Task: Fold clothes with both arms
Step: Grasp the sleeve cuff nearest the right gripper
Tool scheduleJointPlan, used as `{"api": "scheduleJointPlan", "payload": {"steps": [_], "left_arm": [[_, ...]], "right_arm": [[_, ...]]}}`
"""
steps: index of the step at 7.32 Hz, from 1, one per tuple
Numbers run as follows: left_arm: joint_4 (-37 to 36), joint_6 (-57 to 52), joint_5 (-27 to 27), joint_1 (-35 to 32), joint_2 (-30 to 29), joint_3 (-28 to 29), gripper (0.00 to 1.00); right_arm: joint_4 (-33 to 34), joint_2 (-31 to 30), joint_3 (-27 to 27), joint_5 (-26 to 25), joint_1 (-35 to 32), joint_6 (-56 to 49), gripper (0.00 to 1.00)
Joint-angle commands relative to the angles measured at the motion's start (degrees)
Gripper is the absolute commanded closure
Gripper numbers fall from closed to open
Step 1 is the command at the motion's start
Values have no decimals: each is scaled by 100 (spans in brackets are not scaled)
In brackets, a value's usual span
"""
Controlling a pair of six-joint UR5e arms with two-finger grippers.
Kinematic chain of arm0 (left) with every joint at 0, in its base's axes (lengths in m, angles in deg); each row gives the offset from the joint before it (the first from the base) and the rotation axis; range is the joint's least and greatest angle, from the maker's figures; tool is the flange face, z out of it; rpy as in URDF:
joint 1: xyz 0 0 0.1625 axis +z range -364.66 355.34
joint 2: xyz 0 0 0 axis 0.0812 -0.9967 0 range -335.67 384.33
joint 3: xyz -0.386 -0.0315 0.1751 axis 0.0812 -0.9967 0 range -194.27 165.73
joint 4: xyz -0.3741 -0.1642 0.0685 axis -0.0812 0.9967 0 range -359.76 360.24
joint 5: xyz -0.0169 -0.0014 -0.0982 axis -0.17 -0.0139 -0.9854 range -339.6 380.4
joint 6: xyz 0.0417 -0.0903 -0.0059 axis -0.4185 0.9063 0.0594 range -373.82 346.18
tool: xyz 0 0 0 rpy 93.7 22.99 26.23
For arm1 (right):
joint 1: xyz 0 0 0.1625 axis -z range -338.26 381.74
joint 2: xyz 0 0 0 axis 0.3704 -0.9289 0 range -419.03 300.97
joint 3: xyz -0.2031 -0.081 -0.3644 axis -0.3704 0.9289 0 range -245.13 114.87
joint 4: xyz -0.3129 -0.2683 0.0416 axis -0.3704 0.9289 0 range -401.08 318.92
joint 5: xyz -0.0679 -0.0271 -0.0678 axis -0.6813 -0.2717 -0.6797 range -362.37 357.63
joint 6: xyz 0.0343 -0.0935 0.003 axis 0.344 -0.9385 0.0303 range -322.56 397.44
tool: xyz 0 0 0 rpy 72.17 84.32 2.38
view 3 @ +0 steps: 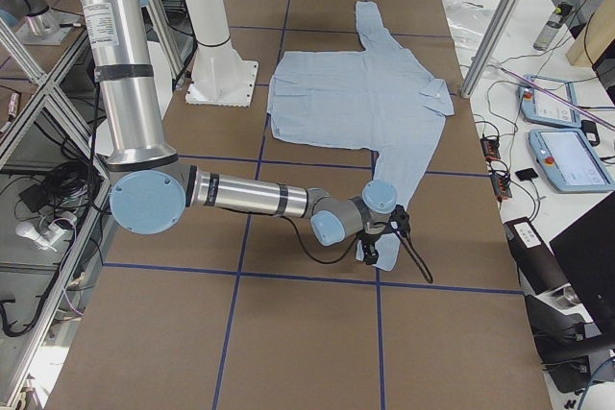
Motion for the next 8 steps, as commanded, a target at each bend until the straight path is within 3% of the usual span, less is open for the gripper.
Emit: {"api": "scheduleJointPlan", "payload": {"steps": [1, 5, 8], "left_arm": [[1, 0, 0, 0, 0, -16, 0], [-7, 9, 0, 0, 0, -43, 0], [-7, 9, 0, 0, 0, -52, 0]], "right_arm": [[2, 168, 231, -116, 2, -31, 13], [2, 116, 250, -125, -42, -66, 20], [2, 98, 250, -125, -42, -49, 35]]}}
